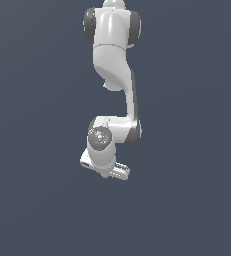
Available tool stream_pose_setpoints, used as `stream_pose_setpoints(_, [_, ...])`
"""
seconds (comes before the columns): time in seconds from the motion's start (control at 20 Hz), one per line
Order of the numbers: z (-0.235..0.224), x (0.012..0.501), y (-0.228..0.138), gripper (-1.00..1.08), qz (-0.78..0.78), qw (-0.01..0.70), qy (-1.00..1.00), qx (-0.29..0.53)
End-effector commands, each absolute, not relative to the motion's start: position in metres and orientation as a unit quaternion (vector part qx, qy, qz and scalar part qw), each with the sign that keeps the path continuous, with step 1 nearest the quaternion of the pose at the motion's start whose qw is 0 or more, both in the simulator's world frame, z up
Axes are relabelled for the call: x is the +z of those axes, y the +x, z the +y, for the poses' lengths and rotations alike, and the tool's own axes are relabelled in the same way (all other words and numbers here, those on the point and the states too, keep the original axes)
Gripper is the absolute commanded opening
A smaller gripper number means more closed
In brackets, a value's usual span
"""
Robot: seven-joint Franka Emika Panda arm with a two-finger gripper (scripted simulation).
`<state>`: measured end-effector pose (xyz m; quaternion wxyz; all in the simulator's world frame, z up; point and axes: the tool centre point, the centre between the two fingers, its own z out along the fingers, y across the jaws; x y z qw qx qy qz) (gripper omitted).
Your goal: Pick up the object and move it to a goal position.
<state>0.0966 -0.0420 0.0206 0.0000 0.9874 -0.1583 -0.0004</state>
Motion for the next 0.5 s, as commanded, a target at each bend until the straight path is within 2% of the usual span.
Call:
stream_pose_setpoints(0.0, [-0.0420, 0.0210, 0.0969, -1.00, -0.158, 0.000, 0.987, 0.000])
stream_pose_setpoints(0.45, [-0.0357, 0.0305, 0.1042, -1.00, -0.166, -0.005, 0.986, 0.018])
